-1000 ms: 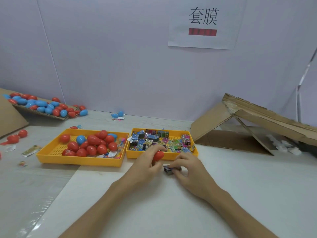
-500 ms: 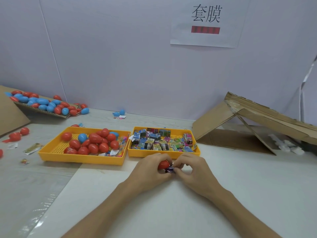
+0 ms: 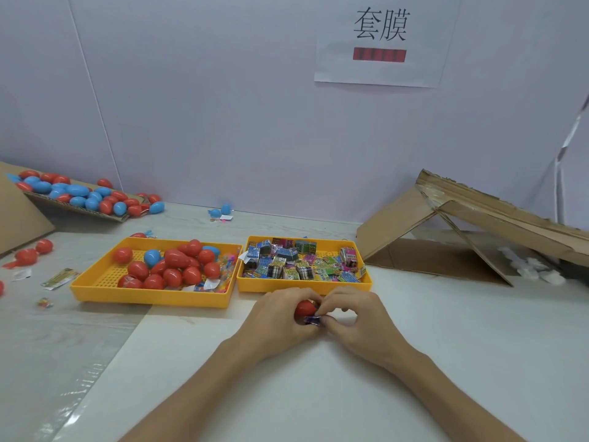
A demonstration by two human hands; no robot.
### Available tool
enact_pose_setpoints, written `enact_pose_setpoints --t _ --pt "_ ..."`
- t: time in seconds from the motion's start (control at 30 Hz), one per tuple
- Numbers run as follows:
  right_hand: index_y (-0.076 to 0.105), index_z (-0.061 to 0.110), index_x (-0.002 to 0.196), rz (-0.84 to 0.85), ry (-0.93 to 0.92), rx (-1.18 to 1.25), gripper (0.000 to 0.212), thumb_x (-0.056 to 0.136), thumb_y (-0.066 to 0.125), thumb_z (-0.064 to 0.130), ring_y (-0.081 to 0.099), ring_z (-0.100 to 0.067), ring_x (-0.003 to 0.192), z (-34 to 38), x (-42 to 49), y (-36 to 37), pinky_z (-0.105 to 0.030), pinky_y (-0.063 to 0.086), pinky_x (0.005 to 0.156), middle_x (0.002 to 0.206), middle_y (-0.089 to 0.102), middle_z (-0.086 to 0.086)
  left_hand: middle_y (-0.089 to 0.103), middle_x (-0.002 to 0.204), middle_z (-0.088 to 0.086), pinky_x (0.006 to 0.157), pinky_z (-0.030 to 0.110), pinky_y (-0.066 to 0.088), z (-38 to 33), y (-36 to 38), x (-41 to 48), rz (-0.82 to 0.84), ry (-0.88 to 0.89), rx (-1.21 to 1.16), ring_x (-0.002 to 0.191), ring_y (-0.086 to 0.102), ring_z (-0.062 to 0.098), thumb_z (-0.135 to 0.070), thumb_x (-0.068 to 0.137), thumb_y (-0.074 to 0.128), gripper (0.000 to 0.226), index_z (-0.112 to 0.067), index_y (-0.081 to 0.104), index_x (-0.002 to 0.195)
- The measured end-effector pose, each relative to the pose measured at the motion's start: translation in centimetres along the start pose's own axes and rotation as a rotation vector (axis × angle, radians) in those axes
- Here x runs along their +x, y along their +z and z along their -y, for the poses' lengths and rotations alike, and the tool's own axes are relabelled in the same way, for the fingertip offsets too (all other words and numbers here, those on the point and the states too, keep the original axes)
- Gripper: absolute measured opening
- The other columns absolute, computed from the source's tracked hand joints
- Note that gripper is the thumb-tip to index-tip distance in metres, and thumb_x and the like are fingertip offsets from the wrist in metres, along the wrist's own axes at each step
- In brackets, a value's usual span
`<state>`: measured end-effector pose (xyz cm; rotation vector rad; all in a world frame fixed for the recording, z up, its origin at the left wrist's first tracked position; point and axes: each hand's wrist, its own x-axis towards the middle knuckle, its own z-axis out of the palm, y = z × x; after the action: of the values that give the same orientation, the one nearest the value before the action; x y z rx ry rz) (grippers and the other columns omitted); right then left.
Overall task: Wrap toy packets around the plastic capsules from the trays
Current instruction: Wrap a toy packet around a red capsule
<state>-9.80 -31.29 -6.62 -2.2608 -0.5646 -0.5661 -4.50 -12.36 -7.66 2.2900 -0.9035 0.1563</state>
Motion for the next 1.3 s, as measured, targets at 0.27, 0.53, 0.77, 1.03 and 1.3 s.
enact_pose_setpoints --t 0.27,0.53,0.77,1.03,1.3 --pt "0.075 0.015 0.081 0.007 0.122 0.318 0.009 0.079 0.070 0.007 0.067 -0.015 0.081 1.7 0.2 0.2 -0.028 0.051 0.068 0.083 0.073 0.005 0.068 0.096 -0.016 0.069 0.028 0.045 -0.3 -0.4 0.1 0.032 0.002 -0.036 0.088 0.060 0.006 -0.050 0.077 0.067 0.024 -0.040 0.062 0.098" --pt "0.051 0.005 0.087 -0.251 0.366 0.481 0.017 0.094 0.056 -0.010 0.072 -0.014 0.076 -0.1 1.1 -1.8 -0.018 0.050 0.065 0.078 0.074 -0.010 0.060 0.123 -0.025 0.100 0.025 0.044 -0.1 -1.4 0.0 0.167 -0.095 -0.133 0.115 0.055 0.000 -0.053 0.075 0.081 0.056 -0.042 0.056 0.124" --pt "0.059 0.007 0.089 -0.245 0.395 0.419 0.017 0.093 0.060 -0.009 0.067 -0.009 0.065 -0.7 1.2 -2.1 -0.015 0.048 0.059 0.077 0.073 -0.012 0.064 0.117 -0.007 0.086 0.020 0.050 -0.7 -1.8 0.1 0.099 -0.149 -0.337 0.106 0.061 0.012 -0.031 0.095 0.069 0.021 -0.031 0.064 0.116" --pt "0.067 0.021 0.099 -0.072 0.313 0.309 0.023 0.087 0.072 0.002 0.067 -0.029 0.073 0.2 0.7 -1.6 -0.037 0.050 0.067 0.080 0.074 -0.001 0.069 0.090 -0.011 0.076 0.028 0.054 -0.9 -1.7 0.2 -0.112 -0.086 -0.469 0.086 0.065 0.009 -0.041 0.083 0.077 0.016 -0.029 0.071 0.090" --pt "0.068 0.020 0.102 -0.038 0.269 0.369 0.026 0.084 0.078 0.003 0.071 -0.022 0.080 1.2 0.7 -1.4 -0.042 0.055 0.072 0.085 0.074 -0.003 0.071 0.086 -0.013 0.071 0.022 0.056 -1.4 -1.5 0.3 -0.114 -0.078 -0.592 0.081 0.067 0.004 -0.021 0.087 0.079 0.005 -0.025 0.075 0.087"
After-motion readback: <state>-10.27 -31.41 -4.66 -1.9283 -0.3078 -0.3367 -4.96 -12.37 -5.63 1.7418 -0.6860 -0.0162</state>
